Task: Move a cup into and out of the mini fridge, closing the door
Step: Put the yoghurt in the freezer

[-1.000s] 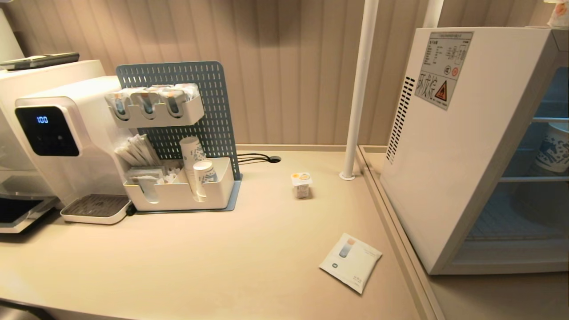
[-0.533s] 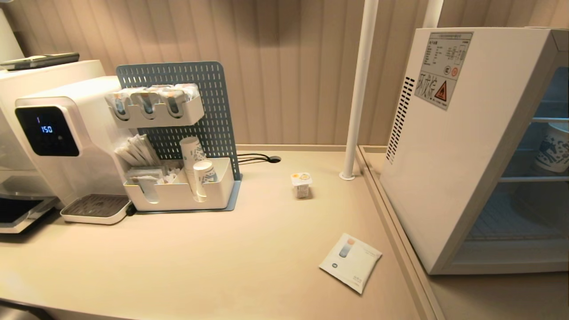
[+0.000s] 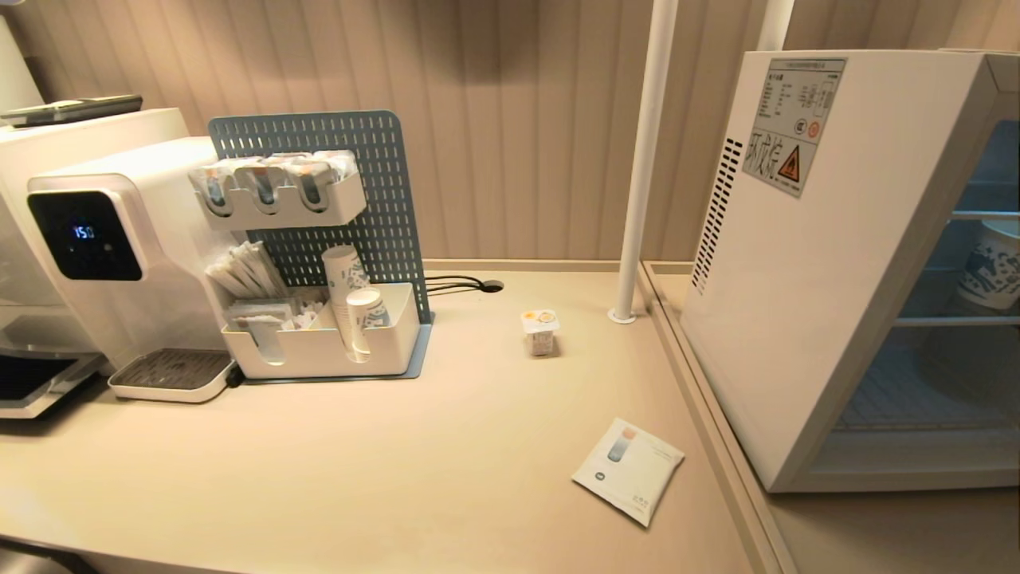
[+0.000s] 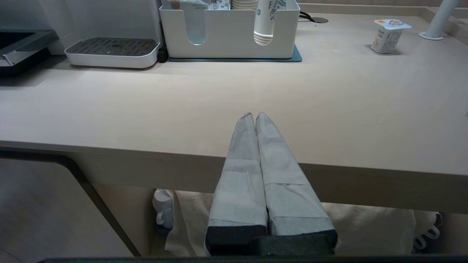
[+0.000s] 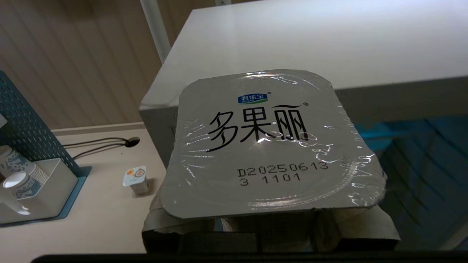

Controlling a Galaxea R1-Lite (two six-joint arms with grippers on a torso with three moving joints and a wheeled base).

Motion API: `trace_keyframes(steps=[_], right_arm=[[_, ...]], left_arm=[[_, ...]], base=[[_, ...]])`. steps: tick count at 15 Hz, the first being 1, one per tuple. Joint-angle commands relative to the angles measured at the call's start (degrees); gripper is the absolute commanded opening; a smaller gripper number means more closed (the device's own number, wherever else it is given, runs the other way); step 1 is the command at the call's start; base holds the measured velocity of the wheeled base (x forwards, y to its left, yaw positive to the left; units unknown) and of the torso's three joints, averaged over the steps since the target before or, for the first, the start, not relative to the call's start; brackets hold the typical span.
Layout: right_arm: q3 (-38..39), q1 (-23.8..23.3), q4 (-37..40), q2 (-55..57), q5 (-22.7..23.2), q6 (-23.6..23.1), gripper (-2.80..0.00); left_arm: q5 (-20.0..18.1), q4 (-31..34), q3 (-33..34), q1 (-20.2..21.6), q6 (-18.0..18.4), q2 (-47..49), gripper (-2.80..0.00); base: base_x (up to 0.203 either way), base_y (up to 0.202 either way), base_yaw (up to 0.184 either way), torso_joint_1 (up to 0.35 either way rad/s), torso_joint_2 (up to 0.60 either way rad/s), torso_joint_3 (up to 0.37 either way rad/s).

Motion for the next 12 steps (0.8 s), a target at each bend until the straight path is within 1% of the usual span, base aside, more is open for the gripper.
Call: trace_keyframes(steps=[1,5,9,12], right_arm=[[9.9,0.0,-0.3,-9.9,0.0,0.1,-2.8],[24.1,-0.1,-4.4,-16.9,-0.8,0.4,-2.8],[35.5,-0.1,-8.3,-19.8,-1.1,1.7,-2.8],[41.8,-0.1,-11.5,-20.6,-1.1,3.0,-2.8]], left_arm=[[0.0,0.0,0.1,0.0,-0.1,0.1,-2.8],[0.0,0.0,0.1,0.0,-0.1,0.1,-2.8],[0.1,0.0,0.1,0.0,-0.1,0.1,-2.8],[0.1,0.0,0.1,0.0,-0.2,0.1,-2.8]], base=[[0.0,0.0,0.0,0.0,0.0,0.0],[0.0,0.0,0.0,0.0,0.0,0.0],[0.0,0.0,0.0,0.0,0.0,0.0],[0.0,0.0,0.0,0.0,0.0,0.0]])
